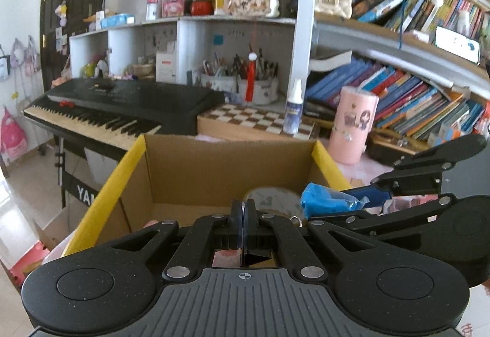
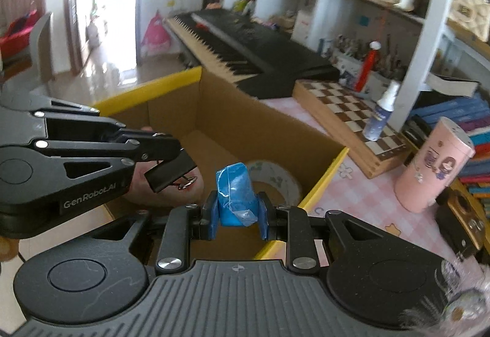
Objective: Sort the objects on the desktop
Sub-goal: 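Lower both items into the yellow box and open both tools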
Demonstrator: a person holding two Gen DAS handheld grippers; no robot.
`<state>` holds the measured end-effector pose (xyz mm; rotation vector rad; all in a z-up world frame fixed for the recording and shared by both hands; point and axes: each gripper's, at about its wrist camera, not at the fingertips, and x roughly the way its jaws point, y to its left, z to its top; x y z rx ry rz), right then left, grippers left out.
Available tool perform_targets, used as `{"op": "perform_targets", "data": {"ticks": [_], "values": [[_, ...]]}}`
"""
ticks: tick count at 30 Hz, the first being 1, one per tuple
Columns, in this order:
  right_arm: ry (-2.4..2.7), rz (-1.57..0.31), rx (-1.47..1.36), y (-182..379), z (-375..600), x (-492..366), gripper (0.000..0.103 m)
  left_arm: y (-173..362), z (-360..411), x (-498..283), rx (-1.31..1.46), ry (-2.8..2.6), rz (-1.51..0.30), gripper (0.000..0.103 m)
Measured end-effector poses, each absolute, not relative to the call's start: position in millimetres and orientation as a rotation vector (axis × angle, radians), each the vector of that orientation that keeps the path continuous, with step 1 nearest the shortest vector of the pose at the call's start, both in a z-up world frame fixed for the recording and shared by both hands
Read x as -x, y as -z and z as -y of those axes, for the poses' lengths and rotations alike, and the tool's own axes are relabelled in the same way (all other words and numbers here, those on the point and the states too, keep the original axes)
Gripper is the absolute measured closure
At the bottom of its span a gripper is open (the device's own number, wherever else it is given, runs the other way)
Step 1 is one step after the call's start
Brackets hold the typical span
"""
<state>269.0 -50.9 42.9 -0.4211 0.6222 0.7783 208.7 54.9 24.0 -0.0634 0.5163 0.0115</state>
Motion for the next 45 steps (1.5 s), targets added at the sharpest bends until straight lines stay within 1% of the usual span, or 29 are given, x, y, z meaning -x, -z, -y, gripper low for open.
{"op": "perform_targets", "data": {"ticks": [5, 9, 15, 22, 24, 26, 28, 29, 31, 33, 38, 41, 42, 43, 45], "values": [[-0.823, -0.663, 0.47, -30.9, 47.2, -282.8, 0.08, -14.2, -50.4, -217.5, 0.057, -0.044, -0.564, 0.103], [-0.858, -0.625, 0.532, -27.8, 43.6, -286.6, 0.08, -7.4, -50.9, -222.2, 0.07, -0.064, -0.606, 0.103], [-0.947, -0.646, 0.608, -18.8, 33.7, -290.1, 0.08, 1.9, -44.4, -222.7, 0.064, -0.076, -0.642, 0.103], [-0.967, -0.658, 0.618, -16.6, 31.0, -295.1, 0.08, 0.5, -39.4, -222.8, 0.045, -0.092, -0.642, 0.102], [-0.972, -0.656, 0.61, -16.4, 33.0, -295.2, 0.08, -2.2, -37.4, -220.2, 0.034, -0.102, -0.623, 0.099], [-0.972, -0.653, 0.597, -17.5, 34.9, -293.8, 0.08, -6.2, -36.1, -217.8, 0.028, -0.108, -0.609, 0.098], [-0.968, -0.65, 0.572, -20.0, 36.8, -291.7, 0.077, -10.9, -35.3, -214.0, 0.027, -0.117, -0.591, 0.098], [-0.966, -0.646, 0.558, -21.5, 38.6, -290.3, 0.075, -13.3, -34.9, -212.5, 0.027, -0.122, -0.582, 0.096], [-0.957, -0.628, 0.539, -25.1, 42.5, -287.1, 0.07, -18.6, -34.7, -208.2, 0.027, -0.134, -0.559, 0.085], [-0.94, -0.606, 0.51, -30.1, 49.3, -283.5, 0.069, -23.9, -33.7, -201.5, 0.025, -0.143, -0.533, 0.078], [-0.876, -0.566, 0.409, -42.8, 73.8, -274.7, 0.069, -31.7, -32.2, -187.9, 0.029, -0.15, -0.505, 0.069], [-0.825, -0.539, 0.361, -51.0, 87.6, -266.7, 0.068, -34.1, -31.8, -180.5, 0.041, -0.151, -0.497, 0.067], [-0.805, -0.534, 0.35, -52.6, 91.5, -265.0, 0.068, -34.9, -31.8, -177.8, 0.045, -0.149, -0.493, 0.062], [-0.788, -0.53, 0.338, -53.8, 95.6, -263.3, 0.068, -35.3, -32.0, -175.1, 0.047, -0.15, -0.489, 0.053], [-0.744, -0.525, 0.308, -56.2, 103.4, -259.9, 0.068, -36.8, -32.6, -169.1, 0.053, -0.157, -0.472, 0.045]]}}
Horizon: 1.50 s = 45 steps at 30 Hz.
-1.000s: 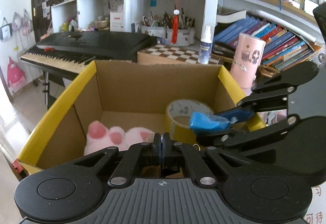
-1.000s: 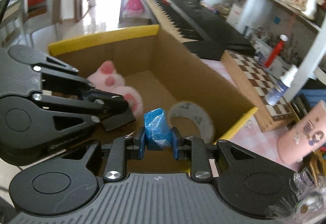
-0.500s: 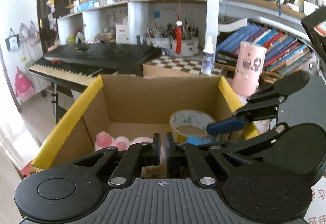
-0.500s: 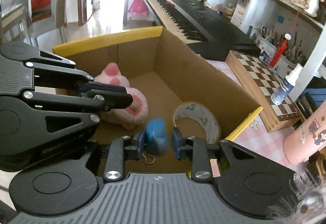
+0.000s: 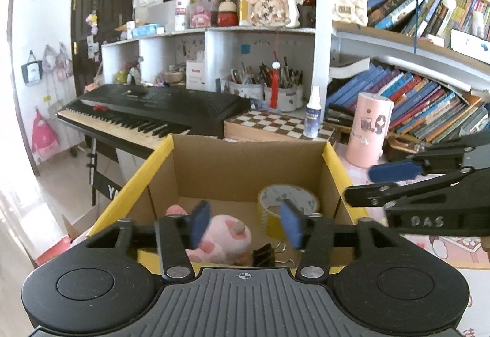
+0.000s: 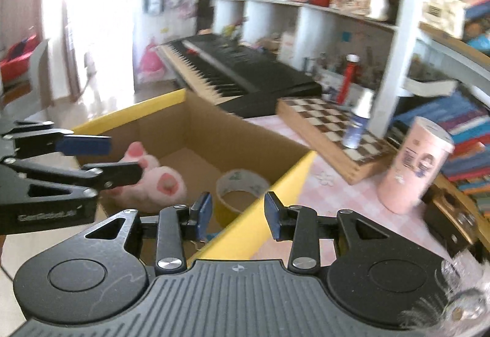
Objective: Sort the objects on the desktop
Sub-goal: 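Lower both items into the yellow box and open both tools, then withdraw both tools from the box back over the desk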
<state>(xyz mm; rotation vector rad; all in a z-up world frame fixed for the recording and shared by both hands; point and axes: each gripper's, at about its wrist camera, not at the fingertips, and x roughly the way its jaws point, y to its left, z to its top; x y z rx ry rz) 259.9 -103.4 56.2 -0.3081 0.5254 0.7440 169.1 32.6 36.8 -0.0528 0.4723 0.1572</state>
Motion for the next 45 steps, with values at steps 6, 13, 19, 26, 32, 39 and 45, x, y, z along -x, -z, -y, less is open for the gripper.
{"op": "perform_targets", "data": {"ticks": [6, 13, 19, 26, 32, 39, 45], "values": [[-0.627, -0.528, 0.183, -61.5, 127.3, -245.3, 0.068, -38.8, -37.1, -153.7, 0.071, -0.161, -0.456, 0.036], [-0.495, -0.517, 0.089, -59.3, 142.4, -215.3, 0.068, -39.1, -43.6, -134.7, 0.079, -0.165, -0.45, 0.031], [-0.399, -0.523, 0.029, -50.4, 150.6, -186.4, 0.068, -38.0, -53.7, -114.6, 0.093, -0.183, -0.45, 0.029], [-0.336, -0.553, 0.018, -37.9, 152.4, -153.7, 0.064, -32.2, -58.7, -89.9, 0.091, -0.183, -0.463, 0.026], [-0.305, -0.573, 0.011, -29.7, 150.7, -126.9, 0.063, -27.3, -60.4, -71.5, 0.082, -0.163, -0.482, 0.025], [-0.289, -0.592, 0.012, -23.1, 146.3, -99.5, 0.063, -22.0, -61.2, -53.2, 0.065, -0.133, -0.506, 0.025], [-0.298, -0.609, 0.028, -17.3, 138.6, -78.0, 0.058, -13.6, -57.5, -40.6, 0.035, -0.096, -0.54, 0.025]]}}
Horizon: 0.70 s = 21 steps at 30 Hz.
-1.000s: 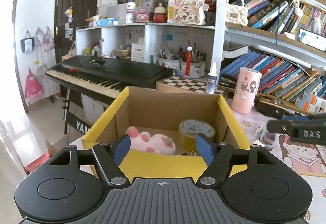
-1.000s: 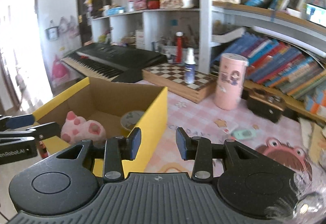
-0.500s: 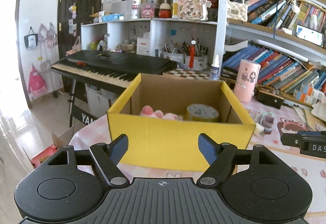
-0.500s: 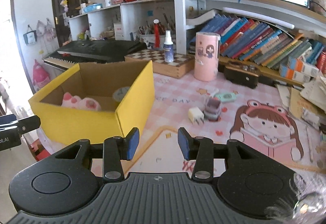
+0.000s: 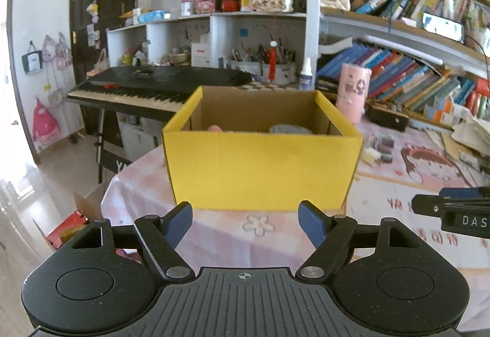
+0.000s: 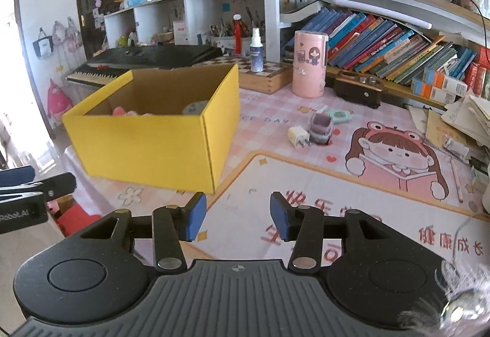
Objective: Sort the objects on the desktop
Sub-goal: 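Withdraw both tools from the box back over the desk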
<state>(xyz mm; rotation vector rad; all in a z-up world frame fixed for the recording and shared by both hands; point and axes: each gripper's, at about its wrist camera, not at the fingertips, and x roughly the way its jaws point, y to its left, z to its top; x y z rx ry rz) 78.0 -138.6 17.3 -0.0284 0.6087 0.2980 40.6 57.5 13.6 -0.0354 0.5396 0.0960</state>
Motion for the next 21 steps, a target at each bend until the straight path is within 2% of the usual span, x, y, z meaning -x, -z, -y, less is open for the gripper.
{"op": "perform_targets", "data": {"ticks": [9, 15, 18, 21], "values": [[-0.334, -0.663, 0.047, -7.3, 124.6, -53.2, 0.054, -7.0, -57.2, -21.3, 0.027, -0.058, -0.576, 0.024], [-0.345, -0.673, 0.065, -4.5, 116.8, -41.2, 0.045, -4.7, -59.0, -10.8, 0.024, -0.041, -0.584, 0.023], [-0.344, -0.679, 0.073, -3.4, 115.0, -37.0, 0.042, -3.7, -59.0, -7.1, 0.019, -0.033, -0.585, 0.017], [-0.332, -0.688, 0.079, -1.8, 114.5, -33.3, 0.038, -3.1, -57.7, -5.3, 0.015, -0.016, -0.588, 0.017]]}}
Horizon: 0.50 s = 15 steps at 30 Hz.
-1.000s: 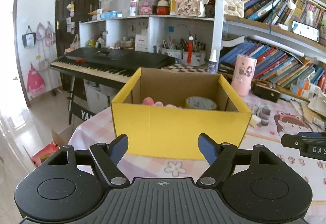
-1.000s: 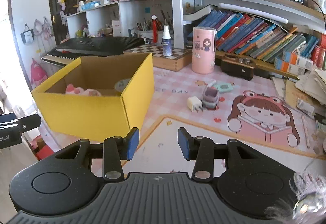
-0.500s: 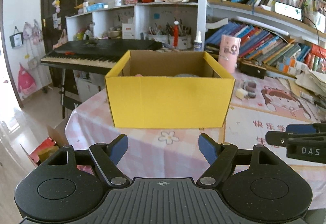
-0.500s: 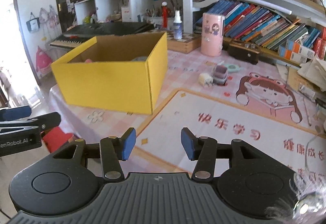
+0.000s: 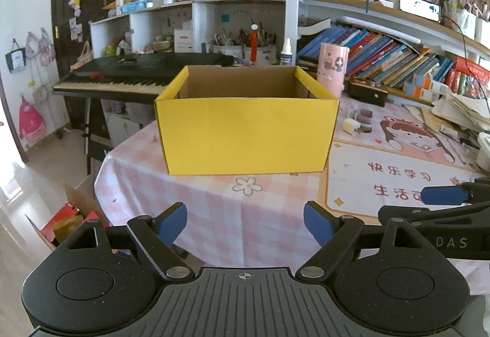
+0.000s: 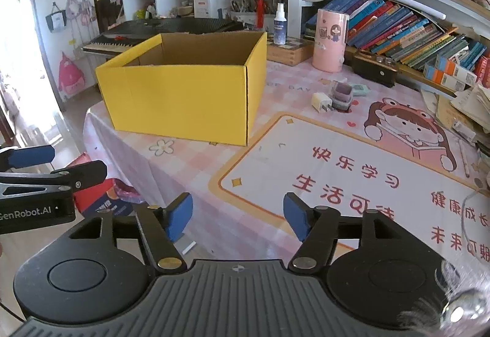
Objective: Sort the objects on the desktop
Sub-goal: 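Withdraw both tools from the box back over the desk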
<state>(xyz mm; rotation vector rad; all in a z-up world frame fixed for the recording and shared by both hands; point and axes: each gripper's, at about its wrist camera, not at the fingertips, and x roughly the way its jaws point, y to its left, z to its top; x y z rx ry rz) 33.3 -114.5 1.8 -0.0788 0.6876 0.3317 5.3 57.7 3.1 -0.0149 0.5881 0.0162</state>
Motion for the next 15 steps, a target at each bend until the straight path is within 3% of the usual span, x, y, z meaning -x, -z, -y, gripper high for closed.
{"op": "perform_targets", "data": {"ticks": [15], "values": [[-0.211, -0.7, 0.061, 3.1, 132.8, -21.5, 0.033, 6.4, -35.1, -10.1, -0.015, 0.115, -0.619, 0.015]]}}
